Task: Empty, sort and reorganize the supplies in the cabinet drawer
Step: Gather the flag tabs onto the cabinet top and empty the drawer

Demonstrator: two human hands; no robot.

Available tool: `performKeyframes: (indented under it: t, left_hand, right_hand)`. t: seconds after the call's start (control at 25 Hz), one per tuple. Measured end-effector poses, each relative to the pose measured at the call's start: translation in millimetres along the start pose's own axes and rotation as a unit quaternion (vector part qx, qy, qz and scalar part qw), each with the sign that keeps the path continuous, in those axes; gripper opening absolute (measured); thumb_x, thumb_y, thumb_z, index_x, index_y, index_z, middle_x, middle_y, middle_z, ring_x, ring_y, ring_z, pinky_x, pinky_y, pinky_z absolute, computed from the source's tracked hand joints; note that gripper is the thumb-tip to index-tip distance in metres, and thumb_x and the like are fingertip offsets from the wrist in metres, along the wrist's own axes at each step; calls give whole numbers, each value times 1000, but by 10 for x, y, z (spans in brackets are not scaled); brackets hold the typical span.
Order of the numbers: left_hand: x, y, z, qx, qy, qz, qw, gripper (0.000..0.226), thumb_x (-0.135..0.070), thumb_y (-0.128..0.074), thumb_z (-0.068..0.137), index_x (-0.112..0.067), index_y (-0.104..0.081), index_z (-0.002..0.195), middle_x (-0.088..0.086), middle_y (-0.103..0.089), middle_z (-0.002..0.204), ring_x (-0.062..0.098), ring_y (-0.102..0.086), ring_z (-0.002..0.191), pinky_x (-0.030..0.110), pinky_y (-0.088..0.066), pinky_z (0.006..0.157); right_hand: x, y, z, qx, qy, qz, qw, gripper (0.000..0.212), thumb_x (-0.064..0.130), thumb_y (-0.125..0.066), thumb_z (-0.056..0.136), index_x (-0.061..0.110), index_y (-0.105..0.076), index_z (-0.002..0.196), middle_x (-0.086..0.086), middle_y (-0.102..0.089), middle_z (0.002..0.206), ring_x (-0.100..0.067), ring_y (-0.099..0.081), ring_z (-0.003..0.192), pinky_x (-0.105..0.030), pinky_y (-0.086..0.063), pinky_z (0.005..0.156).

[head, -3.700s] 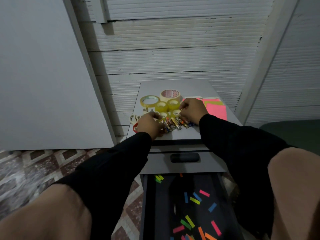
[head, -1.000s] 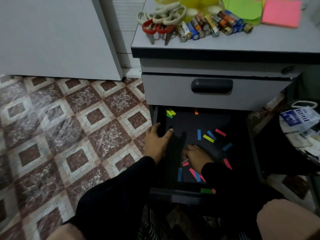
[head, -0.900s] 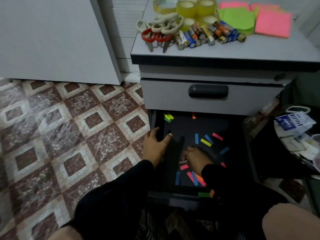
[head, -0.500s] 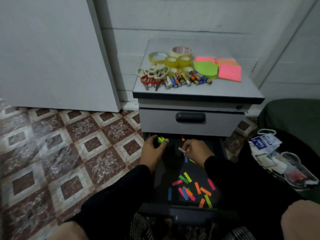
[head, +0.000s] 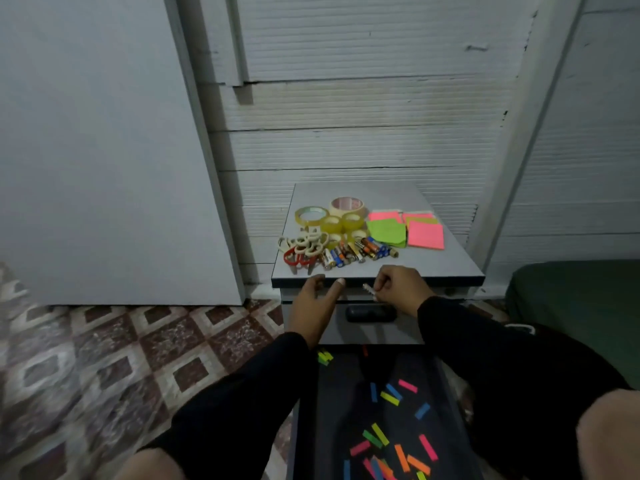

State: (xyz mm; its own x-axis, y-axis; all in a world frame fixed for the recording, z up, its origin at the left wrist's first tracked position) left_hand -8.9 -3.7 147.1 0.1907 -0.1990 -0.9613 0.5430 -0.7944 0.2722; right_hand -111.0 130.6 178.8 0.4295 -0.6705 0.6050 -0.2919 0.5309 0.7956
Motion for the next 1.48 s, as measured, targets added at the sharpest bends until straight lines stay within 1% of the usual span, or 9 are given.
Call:
performKeyframes:
  t: [0.12,0.28,0.36,0.48,0.6,0.72,0.84,1.2,1.48]
  left_hand:
    - [-138,39,112,8,-12,-21,1000,55,-44,-58,89,-15,-46,135,6,-54,131,18,-53,116,25,-40,90]
    - [-160,54,297,7,-15,-40,999,51,-42,-59,89,-14,-50,131,4,-58,124,14,-55,106,24,-40,83]
    - [-132,48,389,6,-13,-50,999,49,-42,-60,88,-14,-52,128,5,-61,120,15,-57,103,26,-44,82]
    - [-80,42,504,19,2,-59,998,49,-43,-59,87,-15,-52,127,6,-62,117,20,-60,103,33,-50,88]
    - [-47,50,543,36,8,-66,997,47,-43,-59,88,-16,-52,126,5,-62,115,19,-61,96,33,-52,86]
    - [-30,56,562,45,3,-74,996,46,-41,-58,89,-15,-52,126,3,-63,110,15,-61,89,28,-50,80]
    - [-21,57,584,42,-4,-72,997,46,-39,-58,89,-13,-53,126,2,-63,108,17,-61,92,28,-51,80]
    - [-58,39,538,43,-3,-70,997,42,-36,-59,90,-14,-52,125,2,-61,106,15,-60,89,26,-52,78]
    - [-42,19,403,15,-31,3,999,18,-29,-61,89,-12,-59,82,9,-62,83,21,-58,78,43,-52,81]
  right_hand:
    - [76,157,235,-26,-3,-4,1000,17,1,-63,79,13,-55,70,-13,-68,96,-24,-60,91,-22,-39,72]
    - [151,202,596,-48,-15,-14,999,19,0,-63,79,9,-51,68,-17,-66,89,-29,-63,89,-29,-48,70]
    - [203,185,779,-62,-21,-42,997,24,1,-60,81,11,-47,63,-14,-60,84,-27,-58,83,-25,-41,62]
    - [268,107,1031,-75,-32,-83,993,17,3,-52,86,9,-49,71,-14,-59,88,-25,-52,81,-26,-37,68]
    - [277,-3,1199,-76,-43,-110,990,30,6,-50,89,11,-40,62,-15,-53,85,-28,-53,82,-26,-35,68]
    - [271,-70,1302,-81,-41,-110,990,11,7,-51,90,5,-56,81,-21,-64,100,-33,-61,97,-27,-35,68]
    - [247,-92,1359,-91,-44,-91,991,17,4,-51,88,-4,-64,98,-21,-65,103,-31,-60,91,-26,-37,69]
    - [231,-37,1243,-103,-24,-35,994,24,4,-46,91,-6,-67,94,-22,-67,98,-31,-62,93,-30,-46,76]
    - [123,61,760,-102,9,43,994,15,10,-57,88,-1,-65,88,-12,-66,84,-22,-59,80,-28,-45,71]
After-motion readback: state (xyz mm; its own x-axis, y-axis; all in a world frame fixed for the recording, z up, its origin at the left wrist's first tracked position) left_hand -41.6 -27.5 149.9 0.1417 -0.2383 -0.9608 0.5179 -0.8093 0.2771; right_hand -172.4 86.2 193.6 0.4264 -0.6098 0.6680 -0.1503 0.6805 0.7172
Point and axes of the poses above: each hand's wrist, its own z-axis towards the middle knuckle, its own y-axis out of the back of the hand, x = y × z, the point moved 1 cm from there along z, towards the middle knuckle
